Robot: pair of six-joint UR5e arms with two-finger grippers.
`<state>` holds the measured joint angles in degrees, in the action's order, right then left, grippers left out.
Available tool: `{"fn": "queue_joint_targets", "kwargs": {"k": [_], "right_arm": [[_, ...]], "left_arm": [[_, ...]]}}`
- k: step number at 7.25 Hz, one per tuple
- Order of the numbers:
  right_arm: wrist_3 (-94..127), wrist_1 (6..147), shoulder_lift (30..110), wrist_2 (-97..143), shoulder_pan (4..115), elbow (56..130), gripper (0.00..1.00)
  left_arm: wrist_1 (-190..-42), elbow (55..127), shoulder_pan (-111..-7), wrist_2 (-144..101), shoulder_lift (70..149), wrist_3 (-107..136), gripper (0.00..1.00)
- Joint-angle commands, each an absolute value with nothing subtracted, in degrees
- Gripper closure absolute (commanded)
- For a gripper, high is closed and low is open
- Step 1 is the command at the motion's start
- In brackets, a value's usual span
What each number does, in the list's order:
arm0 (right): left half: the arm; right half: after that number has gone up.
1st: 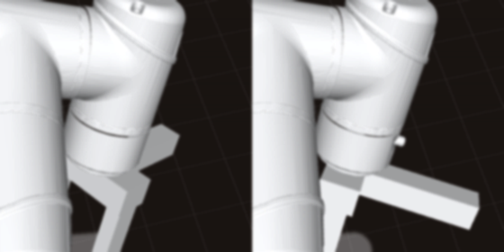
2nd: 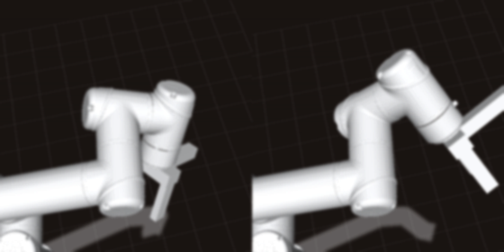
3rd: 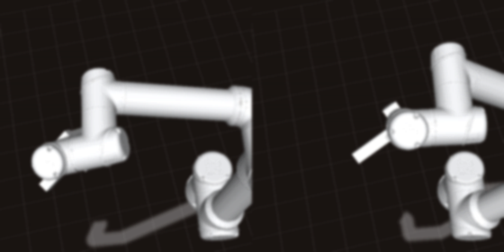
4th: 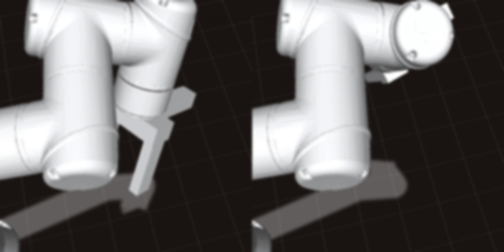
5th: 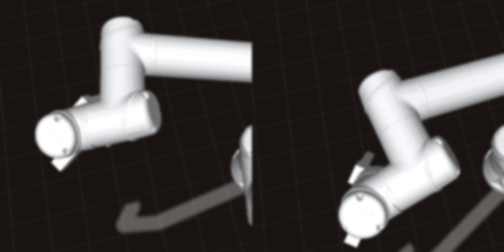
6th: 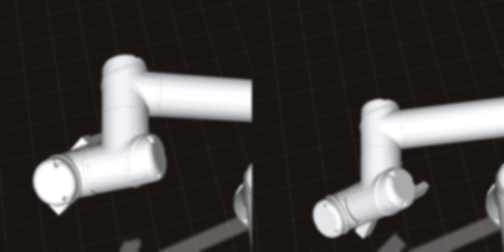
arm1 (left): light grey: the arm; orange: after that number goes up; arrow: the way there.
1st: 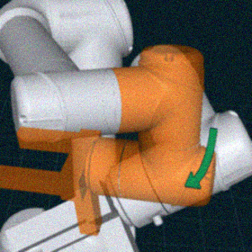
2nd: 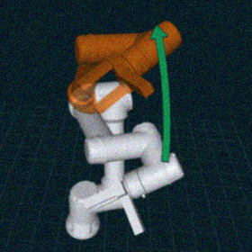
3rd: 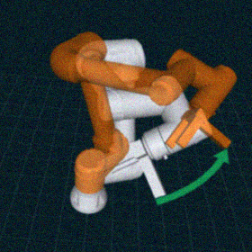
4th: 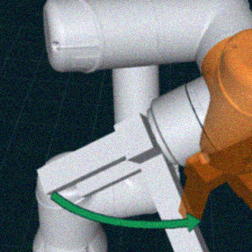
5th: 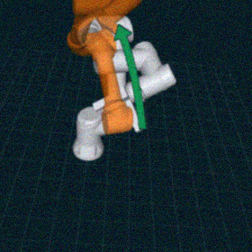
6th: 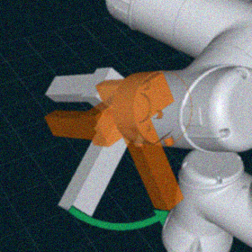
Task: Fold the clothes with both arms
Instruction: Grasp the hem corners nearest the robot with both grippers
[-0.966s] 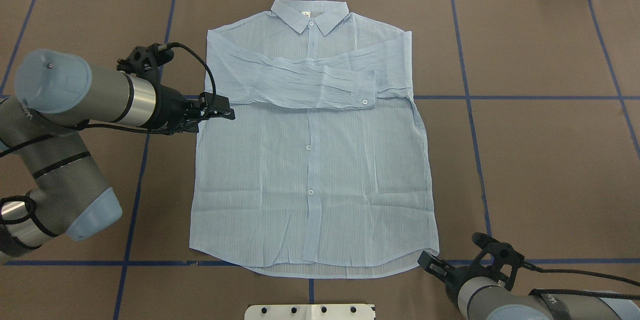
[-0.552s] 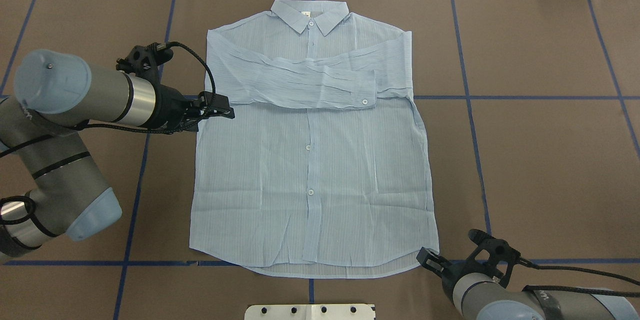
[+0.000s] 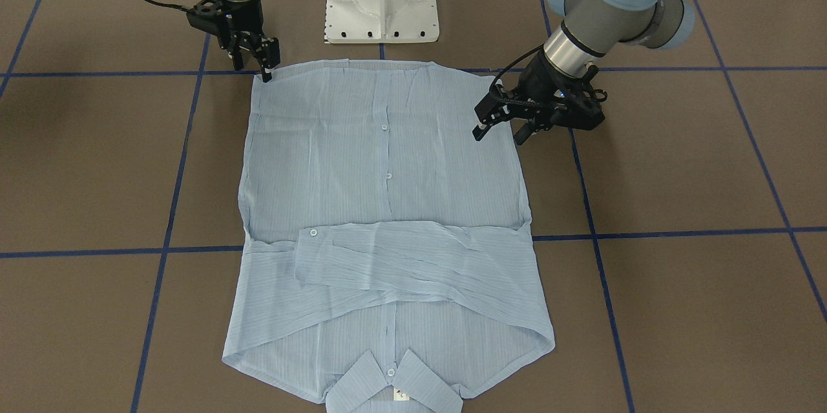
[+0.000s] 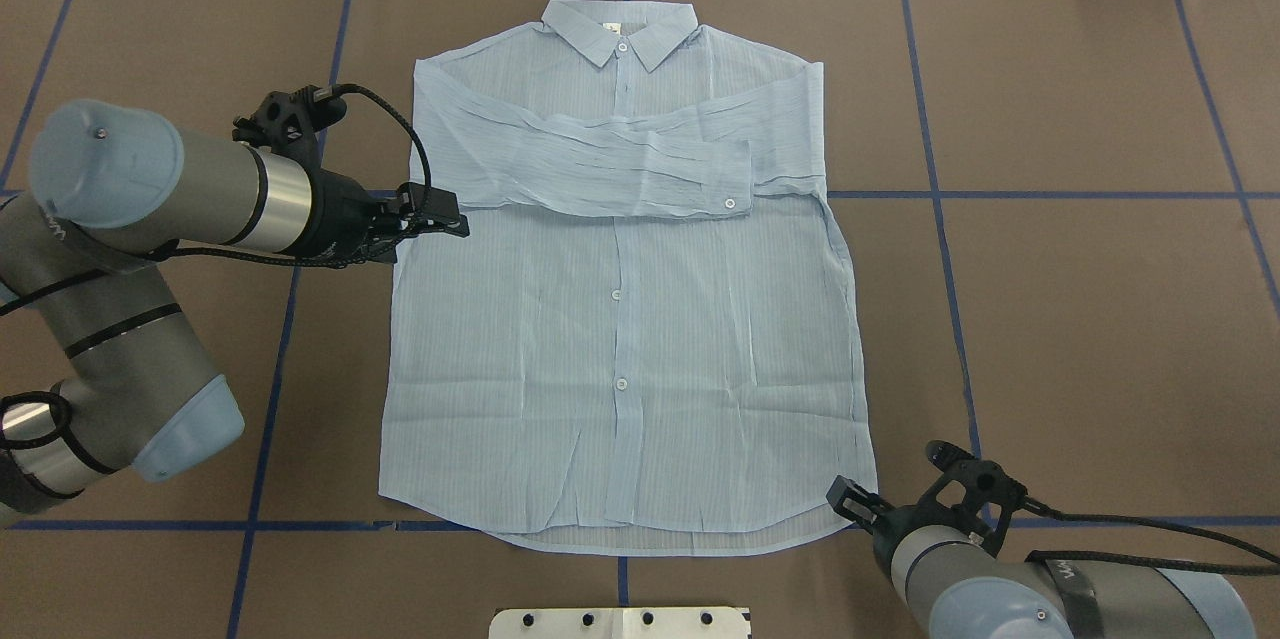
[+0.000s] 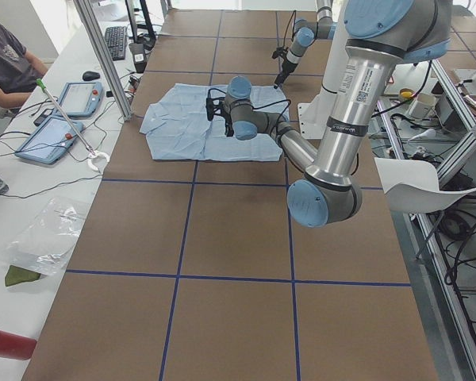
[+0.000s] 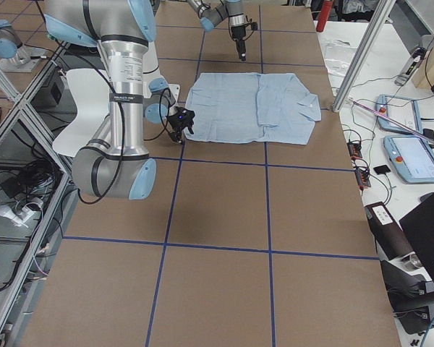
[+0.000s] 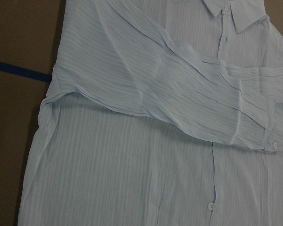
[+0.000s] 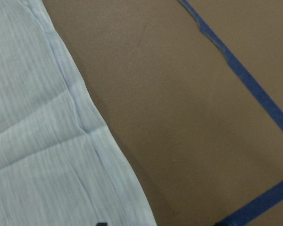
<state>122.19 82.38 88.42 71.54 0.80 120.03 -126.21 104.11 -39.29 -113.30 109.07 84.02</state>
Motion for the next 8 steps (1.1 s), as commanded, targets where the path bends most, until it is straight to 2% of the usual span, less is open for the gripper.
{"fn": "queue_joint_targets", "kwargs": {"k": [1,2,3,4,5,8], "right_arm": [[122.2,82.7,86.7,71.6,1.3,119.0,0.28],[122.2,82.7,86.7,71.6,1.4,118.9,0.42],[122.2,82.7,86.7,71.6,2.1,119.4,0.64],[122.2,83.4,86.7,71.7,2.5,120.2,0.94],[122.2,85.1,86.7,71.7,2.1,120.1,1.00],[122.2,88.7,86.7,71.7,2.3,122.9,1.00]], "left_arm": [[-126.2,104.2,-39.3,-113.3,109.1,84.1,0.01],[-126.2,104.2,-39.3,-113.3,109.1,84.1,0.01],[-126.2,104.2,-39.3,-113.3,109.1,84.2,0.01],[-126.2,104.4,-39.3,-113.3,109.1,84.3,0.01],[-126.2,104.5,-39.4,-113.3,109.1,84.3,0.01],[-126.2,104.2,-38.5,-112.9,107.5,84.5,0.01]]}}
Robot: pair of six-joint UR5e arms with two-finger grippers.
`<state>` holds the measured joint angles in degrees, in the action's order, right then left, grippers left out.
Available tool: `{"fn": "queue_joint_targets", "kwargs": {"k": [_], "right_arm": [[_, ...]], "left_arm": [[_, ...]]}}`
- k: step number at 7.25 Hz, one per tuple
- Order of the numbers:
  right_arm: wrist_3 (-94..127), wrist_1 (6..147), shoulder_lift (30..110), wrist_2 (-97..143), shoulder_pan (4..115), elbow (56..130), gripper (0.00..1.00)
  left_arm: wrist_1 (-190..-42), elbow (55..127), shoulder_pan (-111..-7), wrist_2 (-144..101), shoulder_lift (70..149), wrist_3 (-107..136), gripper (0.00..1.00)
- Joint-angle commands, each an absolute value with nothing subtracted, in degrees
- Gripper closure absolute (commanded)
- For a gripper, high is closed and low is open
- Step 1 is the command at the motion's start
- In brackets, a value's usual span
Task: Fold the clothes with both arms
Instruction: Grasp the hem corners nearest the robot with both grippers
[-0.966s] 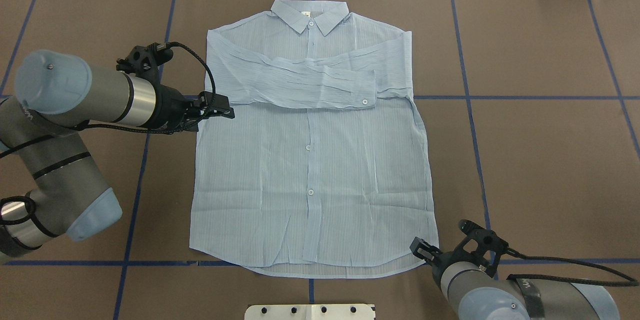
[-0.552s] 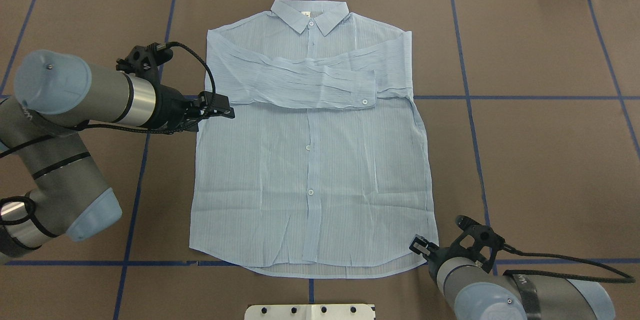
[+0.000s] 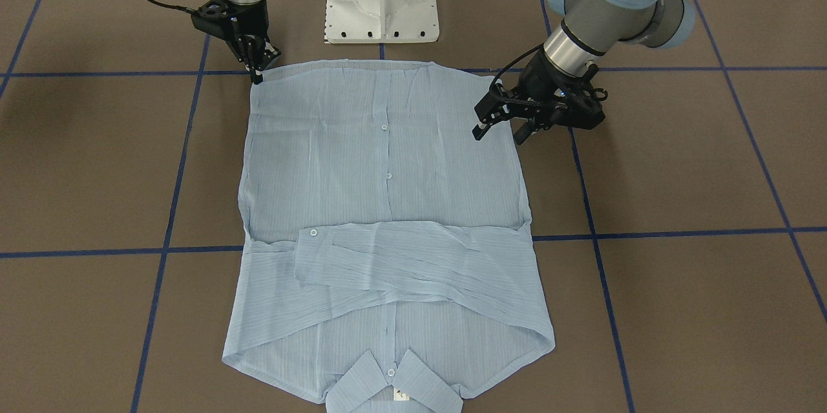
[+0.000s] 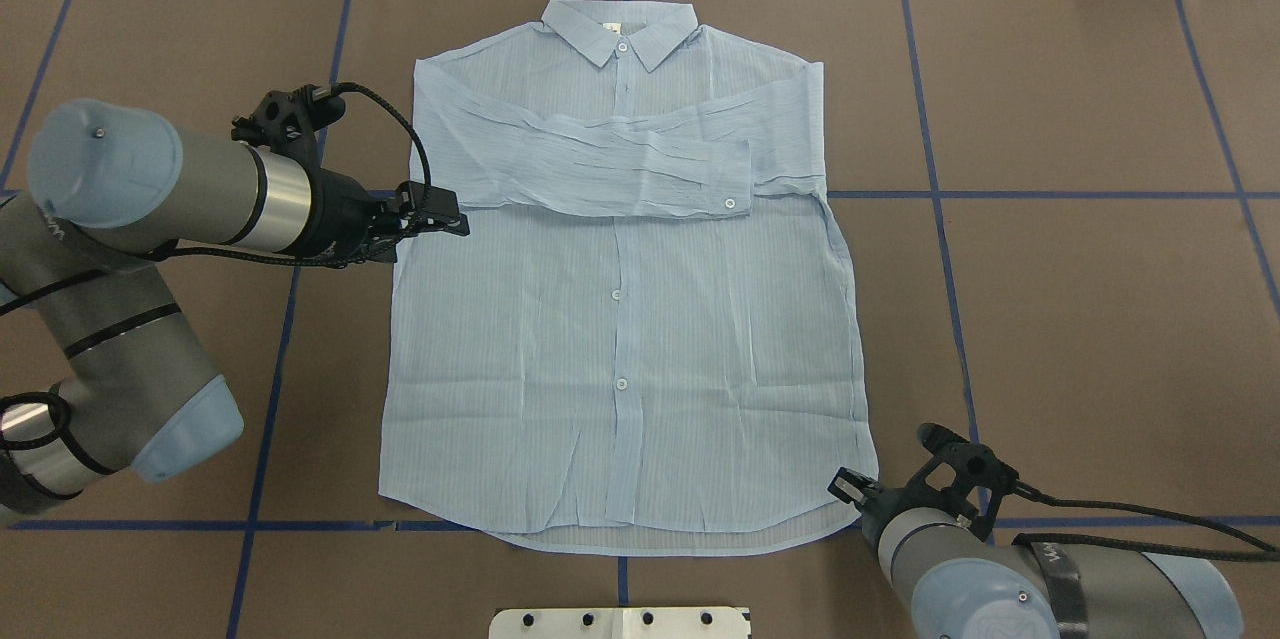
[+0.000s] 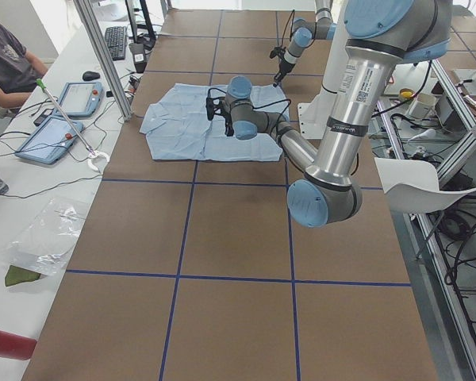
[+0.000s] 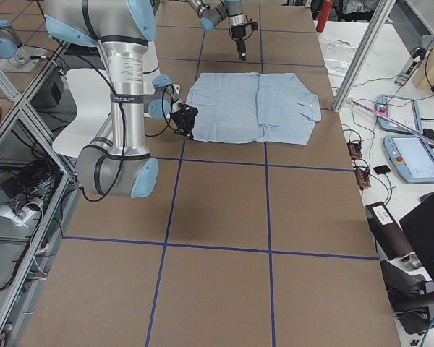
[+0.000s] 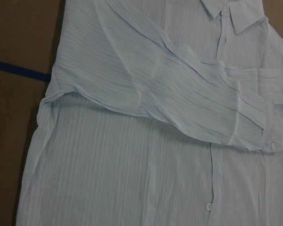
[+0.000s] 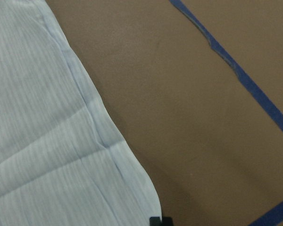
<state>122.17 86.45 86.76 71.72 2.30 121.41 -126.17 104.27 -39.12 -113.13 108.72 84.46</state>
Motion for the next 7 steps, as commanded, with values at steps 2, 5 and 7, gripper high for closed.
{"fn": "queue_joint_targets", "kwargs": {"k": [2,5,7], "right_arm": [[122.2,90.1,86.7,71.8,2.3,124.0,1.00],[122.1,90.1,86.6,72.2,2.3,123.8,1.00],[122.1,90.1,86.5,72.4,2.2,123.9,1.00]], "left_arm": [[-125.9,107.9,-27.2,-100.7,102.2,92.4,0.01],[-115.7,116.6,-15.2,-92.3,97.0,98.5,0.01],[-110.1,117.2,-10.6,-91.4,97.0,102.4,0.01]]}}
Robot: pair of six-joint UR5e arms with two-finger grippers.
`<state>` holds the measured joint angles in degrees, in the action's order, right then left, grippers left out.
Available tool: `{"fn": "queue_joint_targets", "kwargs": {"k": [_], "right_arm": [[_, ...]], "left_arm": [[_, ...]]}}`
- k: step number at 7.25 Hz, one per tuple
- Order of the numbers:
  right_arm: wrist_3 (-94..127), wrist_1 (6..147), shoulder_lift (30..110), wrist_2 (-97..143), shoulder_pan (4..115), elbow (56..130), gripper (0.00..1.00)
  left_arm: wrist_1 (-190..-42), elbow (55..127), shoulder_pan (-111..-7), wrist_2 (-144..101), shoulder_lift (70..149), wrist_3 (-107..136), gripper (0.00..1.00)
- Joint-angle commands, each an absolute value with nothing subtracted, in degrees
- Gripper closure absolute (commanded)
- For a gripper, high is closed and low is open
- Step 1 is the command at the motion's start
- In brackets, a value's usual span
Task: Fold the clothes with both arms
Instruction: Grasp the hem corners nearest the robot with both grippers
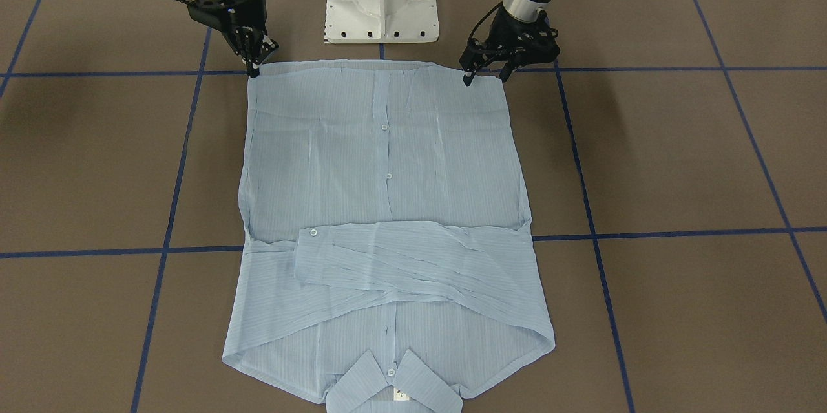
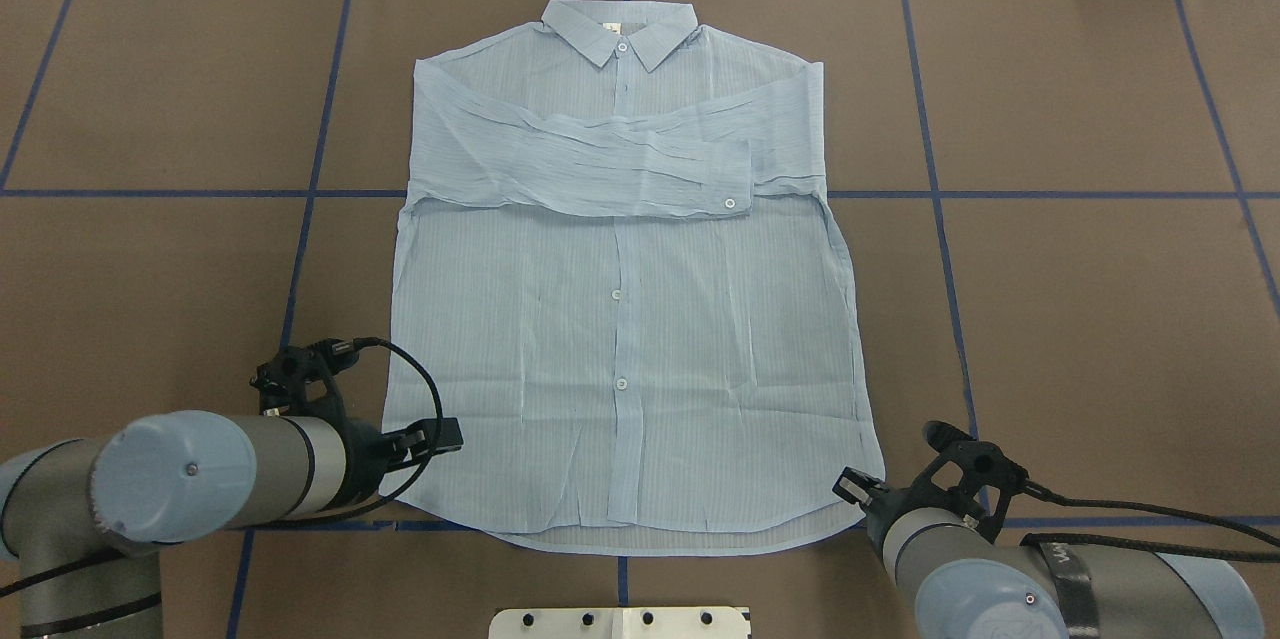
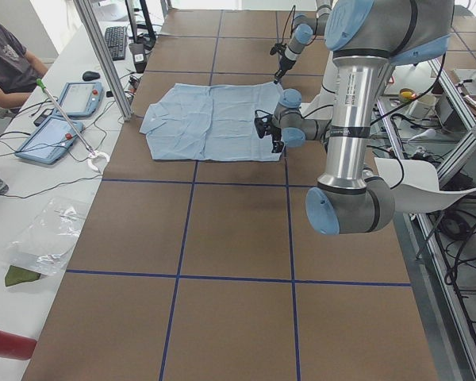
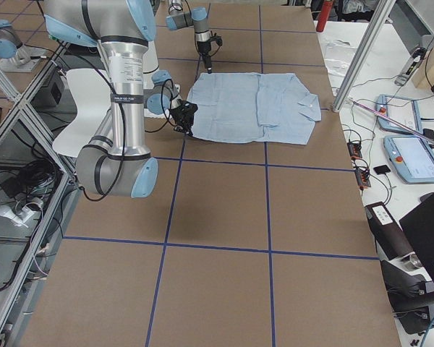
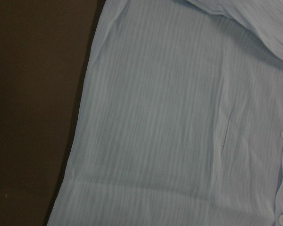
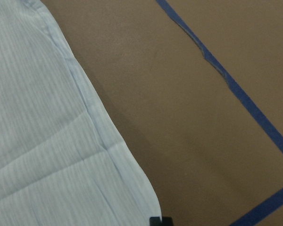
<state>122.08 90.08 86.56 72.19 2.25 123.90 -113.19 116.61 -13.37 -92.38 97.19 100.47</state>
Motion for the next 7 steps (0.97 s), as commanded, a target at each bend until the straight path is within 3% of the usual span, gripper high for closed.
{"fn": "queue_joint_targets", "kwargs": {"k": [1,7], "right_arm": [[122.1,90.1,86.5,72.8,2.3,124.0,1.00],[122.1,90.1,86.5,72.7,2.3,124.0,1.00]], "left_arm": [[-110.0,117.0,-9.9,-90.1,96.9,102.4,0.05],[-109.7,115.8,-10.0,-89.7,95.8,102.4,0.29]]}}
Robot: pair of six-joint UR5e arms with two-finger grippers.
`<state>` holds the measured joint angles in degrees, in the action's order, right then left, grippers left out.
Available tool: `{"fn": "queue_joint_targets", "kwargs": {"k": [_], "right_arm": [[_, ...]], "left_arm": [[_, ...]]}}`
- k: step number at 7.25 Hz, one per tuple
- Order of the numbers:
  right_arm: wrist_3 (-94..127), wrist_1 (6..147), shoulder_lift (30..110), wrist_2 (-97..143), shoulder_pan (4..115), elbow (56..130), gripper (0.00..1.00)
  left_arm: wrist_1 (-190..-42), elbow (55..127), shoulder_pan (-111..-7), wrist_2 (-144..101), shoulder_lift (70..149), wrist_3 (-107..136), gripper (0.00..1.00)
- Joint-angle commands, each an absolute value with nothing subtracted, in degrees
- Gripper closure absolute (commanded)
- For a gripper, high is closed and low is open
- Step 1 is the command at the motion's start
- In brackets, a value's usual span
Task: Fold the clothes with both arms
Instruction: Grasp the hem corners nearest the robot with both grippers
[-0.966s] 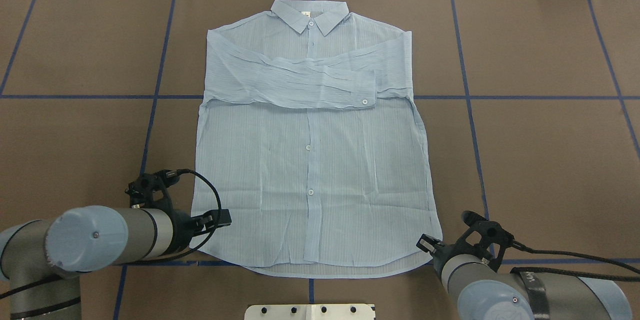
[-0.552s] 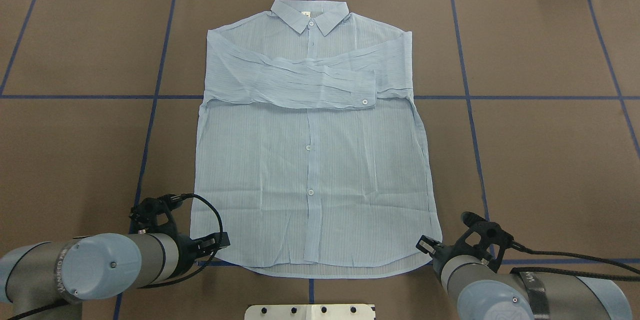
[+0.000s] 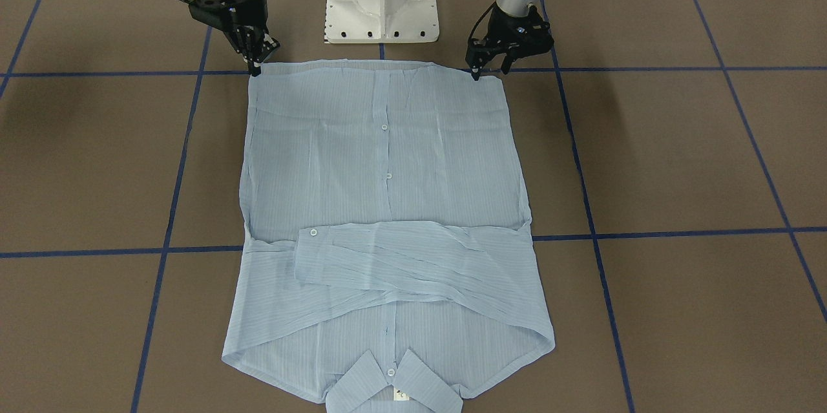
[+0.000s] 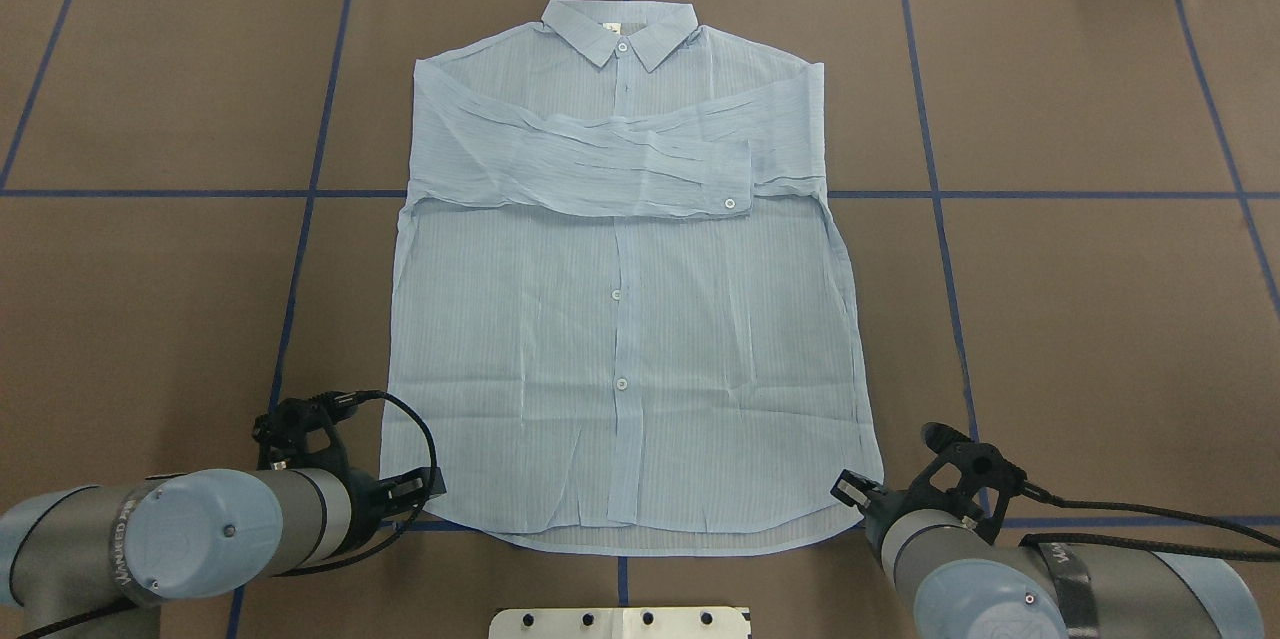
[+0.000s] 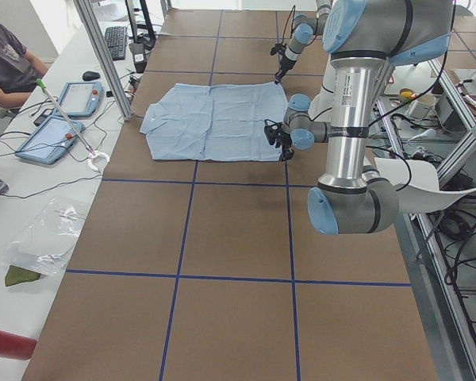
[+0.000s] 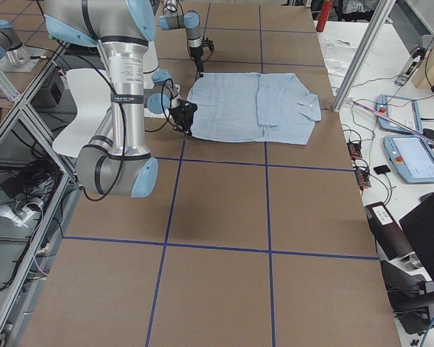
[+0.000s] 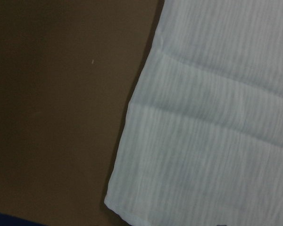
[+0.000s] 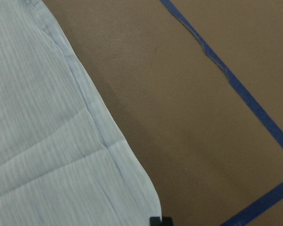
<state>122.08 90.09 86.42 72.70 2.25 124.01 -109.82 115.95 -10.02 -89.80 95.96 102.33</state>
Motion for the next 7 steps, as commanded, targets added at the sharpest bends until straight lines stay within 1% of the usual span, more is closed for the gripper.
{"fn": "queue_joint_targets", "kwargs": {"k": [1,2,3,4,7], "right_arm": [[122.1,90.1,86.5,72.8,2.3,124.0,1.00],[122.1,90.1,86.5,72.7,2.3,124.0,1.00],[122.1,90.1,86.5,72.7,2.3,124.0,1.00],[122.1,90.1,86.5,72.7,2.4,124.0,1.00],[122.1,90.1,86.6,72.8,2.3,123.7,1.00]], "left_arm": [[-109.7,115.1,-10.0,-89.7,95.7,102.4,0.36],[-109.7,115.0,-10.1,-89.7,95.7,102.4,0.47],[-109.7,115.1,-10.4,-89.7,95.6,102.4,0.76],[-109.6,115.8,-10.9,-89.7,95.5,102.3,1.00],[-109.2,116.8,-11.0,-89.7,95.4,102.4,1.00]]}}
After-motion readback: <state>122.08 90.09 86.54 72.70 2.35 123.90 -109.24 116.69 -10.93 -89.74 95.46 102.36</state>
